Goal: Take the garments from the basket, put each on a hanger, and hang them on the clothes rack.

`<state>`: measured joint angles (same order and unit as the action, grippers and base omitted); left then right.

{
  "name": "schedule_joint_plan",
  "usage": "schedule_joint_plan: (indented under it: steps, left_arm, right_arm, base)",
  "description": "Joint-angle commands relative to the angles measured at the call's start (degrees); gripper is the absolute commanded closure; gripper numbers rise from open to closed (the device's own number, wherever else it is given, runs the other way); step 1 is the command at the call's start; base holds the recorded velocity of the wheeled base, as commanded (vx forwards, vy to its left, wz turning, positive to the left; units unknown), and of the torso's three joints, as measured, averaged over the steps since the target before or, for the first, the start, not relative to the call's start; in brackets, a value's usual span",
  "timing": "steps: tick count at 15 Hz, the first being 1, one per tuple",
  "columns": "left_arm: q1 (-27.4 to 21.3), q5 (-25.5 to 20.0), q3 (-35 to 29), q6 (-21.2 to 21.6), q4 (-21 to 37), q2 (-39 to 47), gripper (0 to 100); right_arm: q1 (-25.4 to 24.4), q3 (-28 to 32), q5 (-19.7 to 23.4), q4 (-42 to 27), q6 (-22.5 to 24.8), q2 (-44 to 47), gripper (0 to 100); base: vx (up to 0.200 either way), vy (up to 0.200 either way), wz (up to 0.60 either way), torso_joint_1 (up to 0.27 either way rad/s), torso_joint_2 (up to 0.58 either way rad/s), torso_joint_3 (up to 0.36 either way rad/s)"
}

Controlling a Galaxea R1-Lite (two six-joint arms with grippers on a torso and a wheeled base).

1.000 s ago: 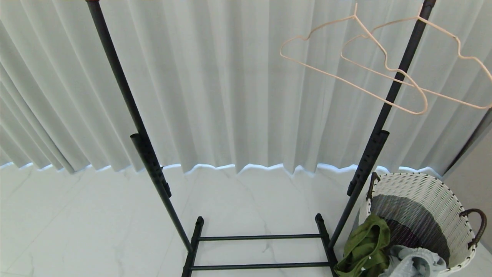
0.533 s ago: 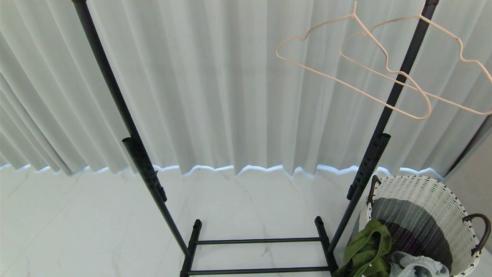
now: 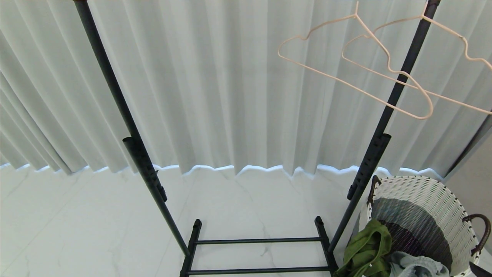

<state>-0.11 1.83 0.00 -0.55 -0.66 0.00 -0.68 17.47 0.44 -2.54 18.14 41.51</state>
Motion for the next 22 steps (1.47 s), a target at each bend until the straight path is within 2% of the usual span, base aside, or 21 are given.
schedule_joint_plan:
  steps: [1, 5, 9, 12, 18, 19, 22]
  left_arm:
    - [0.02, 0.02, 0.00, -0.07, -0.04, 0.00, 0]
    - [0.02, 0.02, 0.00, 0.20, -0.04, 0.00, 0]
    - [0.02, 0.02, 0.00, 0.37, -0.04, 0.00, 0]
    - [0.02, 0.02, 0.00, 0.37, -0.04, 0.00, 0]
    - [0.02, 0.02, 0.00, 0.37, -0.04, 0.00, 0]
    - [0.02, 0.02, 0.00, 0.37, -0.04, 0.00, 0]
    - [0.02, 0.02, 0.00, 0.46, -0.04, 0.00, 0]
  right_arm:
    - [3.41, 2.31, -1.32, 2.18, 10.34, 28.63, 0]
    - [3.32, 2.31, -1.76, 5.70, 13.33, 41.90, 0]
    - [3.14, 2.22, -2.64, 17.13, 14.38, 54.20, 0]
    - [3.06, 2.22, -5.45, 21.70, 14.82, 58.33, 0]
    - [2.70, 0.20, -6.24, 29.43, 15.08, 60.88, 0]
    - [2.53, -0.86, -6.24, 31.01, 15.08, 60.88, 100]
    - [2.35, -3.76, -7.73, 34.44, 15.00, 57.54, 100]
  base:
    - [0.000, 0.000, 0.00, 0.000, 0.00, 0.000]
    - [0.000, 0.000, 0.00, 0.000, 0.00, 0.000]
    - [0.000, 0.000, 0.00, 0.000, 0.00, 0.000]
    - [0.000, 0.000, 0.00, 0.000, 0.00, 0.000]
    - [0.000, 0.000, 0.00, 0.000, 0.00, 0.000]
    - [0.000, 0.000, 0.00, 0.000, 0.00, 0.000]
    - [0.000, 0.000, 0.00, 0.000, 0.00, 0.000]
